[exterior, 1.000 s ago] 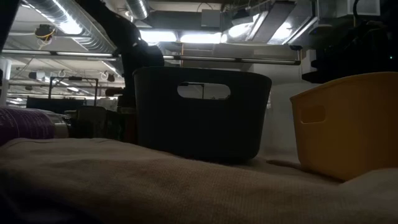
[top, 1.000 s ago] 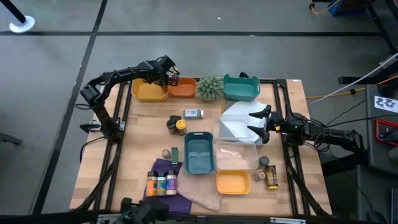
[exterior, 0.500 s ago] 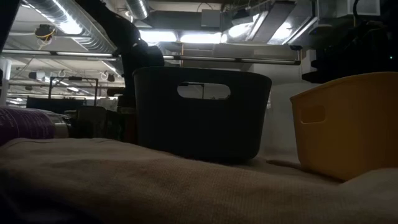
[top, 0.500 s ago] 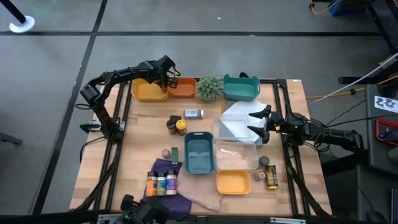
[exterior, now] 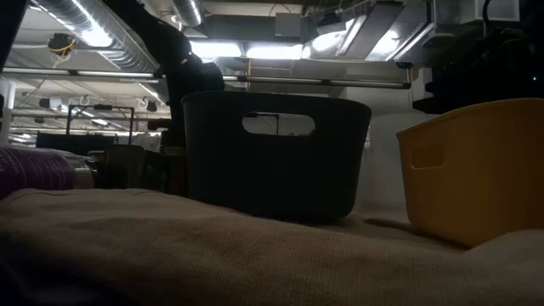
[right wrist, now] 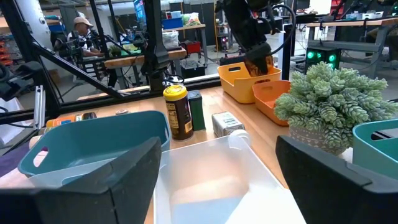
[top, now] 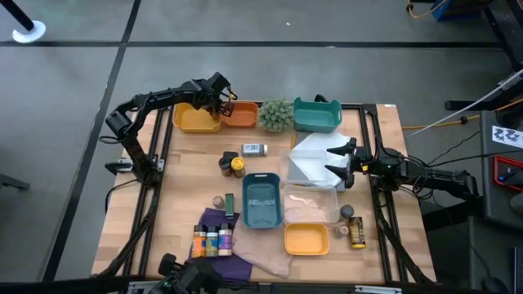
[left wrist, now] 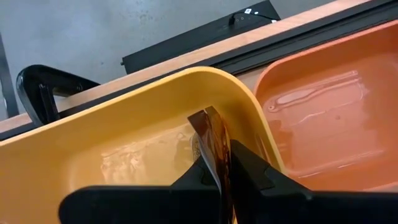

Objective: Sort spices by type
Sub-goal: Put the orange seasoning pack into the top yellow bin, then put the top yellow seasoning bottle into the orange bin

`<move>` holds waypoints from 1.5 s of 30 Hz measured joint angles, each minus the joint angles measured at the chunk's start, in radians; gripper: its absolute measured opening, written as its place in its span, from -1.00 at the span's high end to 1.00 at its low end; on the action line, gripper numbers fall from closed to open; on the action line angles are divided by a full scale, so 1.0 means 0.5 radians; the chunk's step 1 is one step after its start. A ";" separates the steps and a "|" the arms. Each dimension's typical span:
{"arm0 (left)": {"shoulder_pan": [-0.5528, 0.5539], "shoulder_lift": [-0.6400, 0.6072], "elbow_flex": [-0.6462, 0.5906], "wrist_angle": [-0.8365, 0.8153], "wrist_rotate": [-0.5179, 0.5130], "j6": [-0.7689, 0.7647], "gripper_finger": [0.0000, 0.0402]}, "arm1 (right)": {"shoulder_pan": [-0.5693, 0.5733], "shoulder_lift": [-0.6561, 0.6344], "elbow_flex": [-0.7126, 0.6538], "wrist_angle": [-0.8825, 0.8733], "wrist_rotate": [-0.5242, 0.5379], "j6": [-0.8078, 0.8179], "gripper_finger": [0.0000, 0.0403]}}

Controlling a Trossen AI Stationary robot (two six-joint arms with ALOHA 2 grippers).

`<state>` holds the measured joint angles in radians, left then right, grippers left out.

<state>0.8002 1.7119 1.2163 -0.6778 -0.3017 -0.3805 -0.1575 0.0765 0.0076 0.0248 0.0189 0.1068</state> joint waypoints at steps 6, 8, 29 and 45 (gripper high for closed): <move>0.001 0.000 -0.001 0.027 0.000 0.034 0.92 | 0.000 0.000 0.000 0.000 -0.001 0.000 -0.57; 0.001 0.000 0.000 0.028 -0.001 0.034 0.82 | 0.000 0.000 0.000 0.000 -0.001 0.000 -0.57; 0.000 -0.008 0.097 0.010 0.004 0.196 0.33 | 0.000 0.000 0.000 -0.001 -0.007 0.000 -0.57; -0.004 -0.009 0.391 -0.326 0.023 0.296 0.33 | 0.000 0.000 0.000 -0.002 -0.008 0.002 -0.57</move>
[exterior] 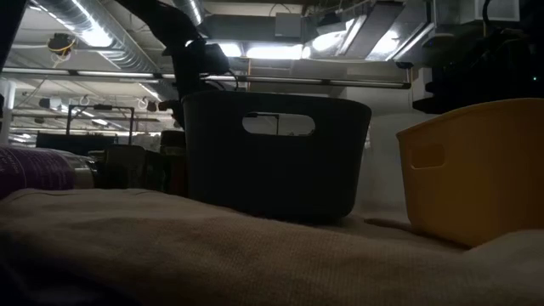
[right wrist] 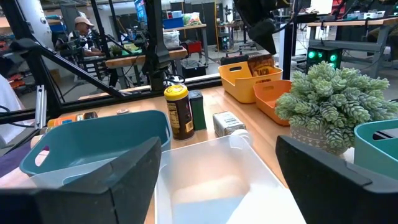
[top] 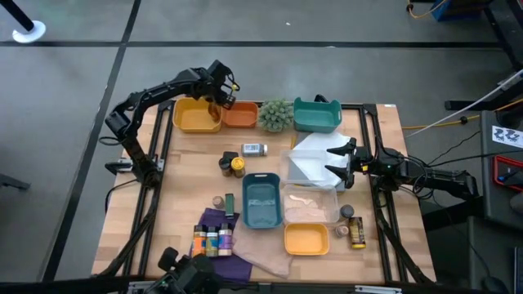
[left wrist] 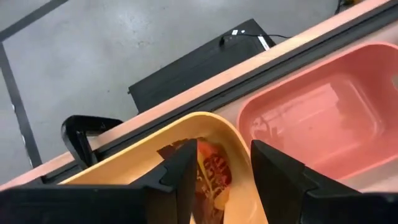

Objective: Sort spices by type
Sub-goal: Put the top yellow seasoning bottle into the orange bin

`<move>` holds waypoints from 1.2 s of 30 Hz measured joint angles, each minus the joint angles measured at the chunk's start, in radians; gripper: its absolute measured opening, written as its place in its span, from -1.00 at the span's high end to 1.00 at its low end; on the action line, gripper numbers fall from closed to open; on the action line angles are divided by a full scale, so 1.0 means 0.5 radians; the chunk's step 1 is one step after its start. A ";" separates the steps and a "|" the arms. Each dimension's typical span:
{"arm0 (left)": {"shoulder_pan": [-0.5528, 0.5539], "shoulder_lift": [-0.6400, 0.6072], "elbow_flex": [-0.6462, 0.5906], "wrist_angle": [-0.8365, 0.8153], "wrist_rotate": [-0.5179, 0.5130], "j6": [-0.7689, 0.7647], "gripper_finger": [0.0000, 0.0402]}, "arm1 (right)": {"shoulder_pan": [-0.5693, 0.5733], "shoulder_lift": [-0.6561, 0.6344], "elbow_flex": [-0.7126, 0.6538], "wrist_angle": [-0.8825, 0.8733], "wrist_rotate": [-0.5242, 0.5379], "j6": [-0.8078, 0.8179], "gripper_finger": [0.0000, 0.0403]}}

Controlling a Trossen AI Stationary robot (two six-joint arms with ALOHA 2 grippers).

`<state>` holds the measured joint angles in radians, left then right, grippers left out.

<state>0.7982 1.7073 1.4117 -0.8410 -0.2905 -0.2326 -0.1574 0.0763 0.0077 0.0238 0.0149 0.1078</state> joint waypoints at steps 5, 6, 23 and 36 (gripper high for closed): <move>-0.012 0.000 0.049 -0.094 0.146 -0.001 0.33 | 0.000 0.000 0.000 0.000 0.000 0.000 -0.57; -0.018 0.000 0.054 -0.094 0.177 -0.004 0.33 | 0.000 0.000 0.000 0.000 0.000 0.000 -0.57; -0.256 0.000 0.057 -0.061 0.836 0.358 0.18 | 0.000 0.000 0.000 0.000 0.000 0.000 -0.57; -0.593 0.001 0.057 0.014 0.813 0.407 -0.22 | -0.001 0.000 0.000 0.000 -0.001 0.000 -0.57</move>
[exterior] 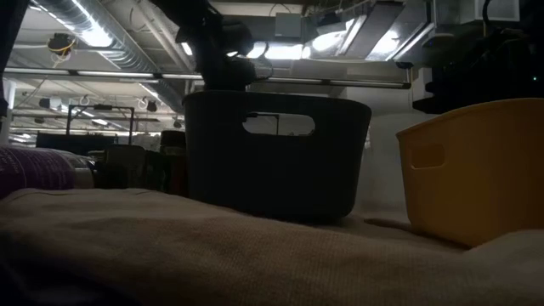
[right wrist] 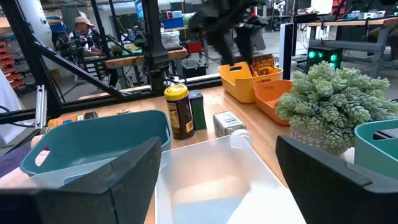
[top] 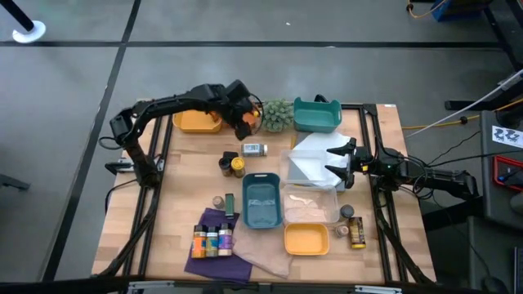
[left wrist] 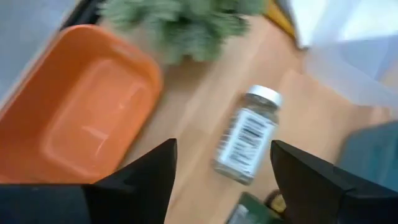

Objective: Sort spices by type
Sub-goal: Put the top yellow seasoning bottle into the orange bin

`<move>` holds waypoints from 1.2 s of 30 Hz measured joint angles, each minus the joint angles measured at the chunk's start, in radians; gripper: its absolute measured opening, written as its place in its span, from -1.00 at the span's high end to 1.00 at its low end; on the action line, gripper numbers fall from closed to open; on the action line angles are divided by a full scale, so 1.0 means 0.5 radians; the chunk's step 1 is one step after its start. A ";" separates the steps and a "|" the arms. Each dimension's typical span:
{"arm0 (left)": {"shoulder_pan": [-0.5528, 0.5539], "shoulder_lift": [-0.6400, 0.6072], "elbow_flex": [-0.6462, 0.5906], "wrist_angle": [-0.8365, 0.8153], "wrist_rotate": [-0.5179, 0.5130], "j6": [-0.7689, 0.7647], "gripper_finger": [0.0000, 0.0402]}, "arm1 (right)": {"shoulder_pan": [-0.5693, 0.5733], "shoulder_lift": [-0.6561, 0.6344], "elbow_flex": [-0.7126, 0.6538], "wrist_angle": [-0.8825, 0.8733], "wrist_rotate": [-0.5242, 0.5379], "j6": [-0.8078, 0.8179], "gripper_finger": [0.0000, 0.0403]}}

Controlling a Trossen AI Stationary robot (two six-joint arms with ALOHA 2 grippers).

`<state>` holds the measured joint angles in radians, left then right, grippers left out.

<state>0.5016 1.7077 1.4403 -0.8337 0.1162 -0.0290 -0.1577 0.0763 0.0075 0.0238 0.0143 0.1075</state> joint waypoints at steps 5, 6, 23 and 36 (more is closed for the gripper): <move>-0.220 0.000 0.000 -0.105 0.001 0.015 -0.22 | 0.000 0.000 0.000 0.000 -0.001 0.000 -0.57; -0.261 0.000 0.000 -0.135 0.001 0.015 -0.22 | 0.000 0.000 0.000 0.000 -0.001 0.000 -0.57; -0.642 0.000 -0.001 -0.534 -0.191 0.173 -0.23 | 0.000 0.000 0.000 0.000 -0.001 0.000 -0.57; -0.660 0.000 -0.001 -0.534 -0.204 0.063 -0.23 | 0.001 0.000 0.000 -0.006 -0.018 0.060 -0.57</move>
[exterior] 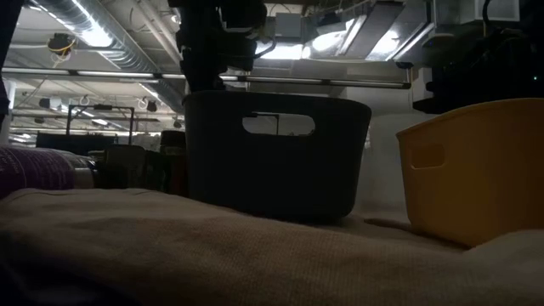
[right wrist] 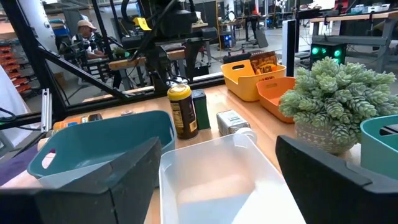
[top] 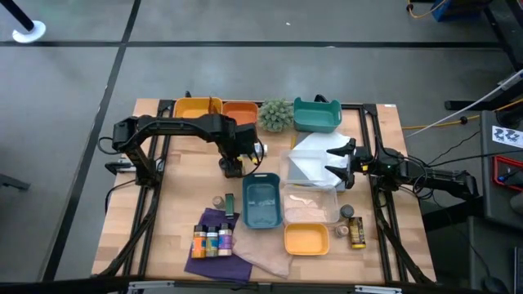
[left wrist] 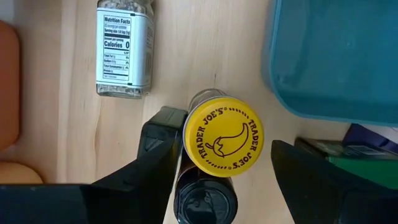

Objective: Sort spices by type
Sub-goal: Put the top yellow seasoning bottle into the orange bin

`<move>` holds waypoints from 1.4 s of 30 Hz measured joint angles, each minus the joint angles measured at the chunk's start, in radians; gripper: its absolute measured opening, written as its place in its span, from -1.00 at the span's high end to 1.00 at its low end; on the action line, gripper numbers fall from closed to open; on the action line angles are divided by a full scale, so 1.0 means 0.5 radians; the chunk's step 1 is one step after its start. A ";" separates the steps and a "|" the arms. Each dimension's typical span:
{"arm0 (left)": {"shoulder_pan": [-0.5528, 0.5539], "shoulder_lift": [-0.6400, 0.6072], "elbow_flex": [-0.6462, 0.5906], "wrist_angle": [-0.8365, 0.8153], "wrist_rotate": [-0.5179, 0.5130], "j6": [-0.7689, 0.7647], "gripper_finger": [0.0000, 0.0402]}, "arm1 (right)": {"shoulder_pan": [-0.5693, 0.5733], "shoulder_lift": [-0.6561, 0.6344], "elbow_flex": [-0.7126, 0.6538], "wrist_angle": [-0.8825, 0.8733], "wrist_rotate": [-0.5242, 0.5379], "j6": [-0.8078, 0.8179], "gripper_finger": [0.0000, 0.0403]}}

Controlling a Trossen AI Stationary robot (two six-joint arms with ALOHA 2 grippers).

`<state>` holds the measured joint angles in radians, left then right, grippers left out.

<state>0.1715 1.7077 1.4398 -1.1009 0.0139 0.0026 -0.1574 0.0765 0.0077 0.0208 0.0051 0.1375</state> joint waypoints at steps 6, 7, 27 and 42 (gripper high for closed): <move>0.000 0.002 -0.071 0.039 -0.001 -0.010 -0.23 | 0.000 0.000 0.000 -0.001 0.001 0.000 -0.57; 0.000 0.002 -0.084 0.043 -0.001 -0.011 -0.23 | 0.000 -0.001 0.000 -0.001 0.001 0.000 -0.57; -0.004 0.102 -0.089 0.140 0.001 -0.008 -0.23 | 0.000 0.000 0.000 -0.003 0.002 -0.002 -0.57; -0.004 0.255 -0.090 0.160 -0.004 0.007 -0.23 | -0.001 -0.001 0.000 -0.002 0.003 -0.002 -0.57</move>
<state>0.1696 1.8351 1.3948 -1.0209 0.0121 0.0063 -0.1577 0.0761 0.0075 0.0196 0.0066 0.1367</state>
